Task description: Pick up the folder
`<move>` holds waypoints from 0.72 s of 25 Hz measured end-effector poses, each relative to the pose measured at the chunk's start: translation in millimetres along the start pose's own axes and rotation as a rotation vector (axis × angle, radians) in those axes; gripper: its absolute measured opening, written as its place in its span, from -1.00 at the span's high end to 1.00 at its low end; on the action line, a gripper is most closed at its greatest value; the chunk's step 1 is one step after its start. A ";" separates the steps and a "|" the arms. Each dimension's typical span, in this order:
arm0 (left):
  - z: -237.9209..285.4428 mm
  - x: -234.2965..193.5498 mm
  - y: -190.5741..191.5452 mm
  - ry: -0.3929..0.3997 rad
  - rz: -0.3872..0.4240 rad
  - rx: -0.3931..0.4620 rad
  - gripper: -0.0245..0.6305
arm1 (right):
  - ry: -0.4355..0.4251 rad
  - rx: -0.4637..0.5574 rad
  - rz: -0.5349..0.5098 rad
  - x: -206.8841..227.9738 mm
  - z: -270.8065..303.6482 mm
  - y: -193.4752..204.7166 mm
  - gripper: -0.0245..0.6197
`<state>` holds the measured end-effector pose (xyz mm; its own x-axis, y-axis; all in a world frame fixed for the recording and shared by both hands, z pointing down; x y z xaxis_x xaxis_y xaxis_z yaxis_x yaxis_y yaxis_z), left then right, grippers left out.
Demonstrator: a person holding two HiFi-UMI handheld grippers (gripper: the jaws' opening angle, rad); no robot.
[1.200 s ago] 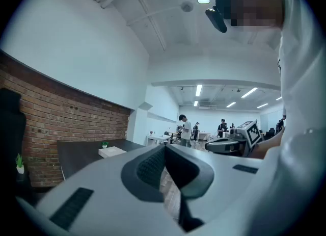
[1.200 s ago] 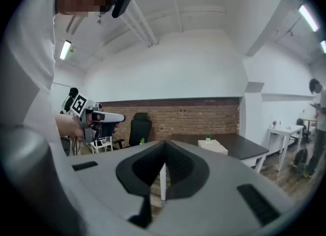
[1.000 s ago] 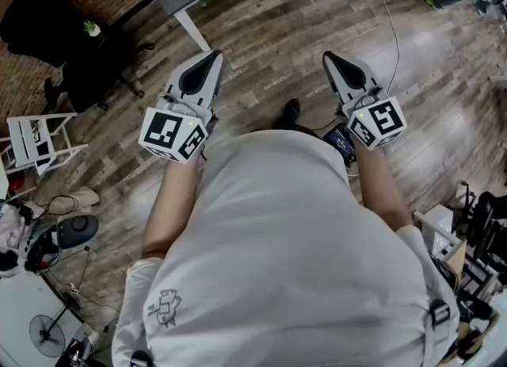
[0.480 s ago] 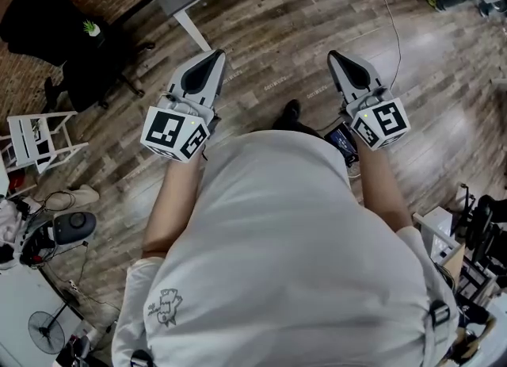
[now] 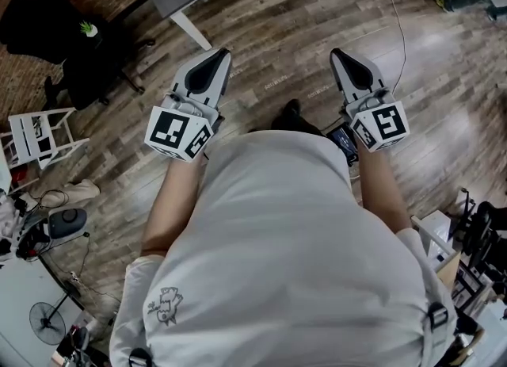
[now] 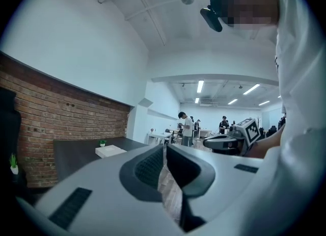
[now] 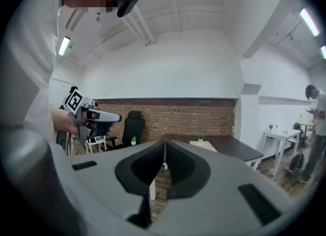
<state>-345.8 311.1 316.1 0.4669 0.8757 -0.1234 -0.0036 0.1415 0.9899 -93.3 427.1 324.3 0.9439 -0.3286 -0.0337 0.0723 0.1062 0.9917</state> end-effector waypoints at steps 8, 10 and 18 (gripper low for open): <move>73.4 6.7 4.0 -0.003 -0.002 -0.025 0.41 | -0.022 -0.017 0.025 72.5 8.4 10.9 0.43; 90.5 10.0 4.0 -0.006 0.003 -0.035 0.38 | -0.033 -0.011 0.042 90.4 9.8 14.0 0.34; 148.2 14.4 10.0 -0.038 -0.047 -0.064 0.27 | -0.075 -0.018 0.089 145.1 10.3 25.6 0.20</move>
<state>-208.1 256.7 334.5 0.5007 0.8495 -0.1659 -0.0364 0.2122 0.9766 42.2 372.5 346.1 0.9201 -0.3863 0.0644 -0.0042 0.1546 0.9880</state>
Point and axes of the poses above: the fingertips, and each gripper's own axes: z forward along the fingers, x to its right, y out of its underside, the point moved 6 cm from there along -z, backward along the fingers, and after that the axes turned 5 degrees about -y, right-handed, at the moved point
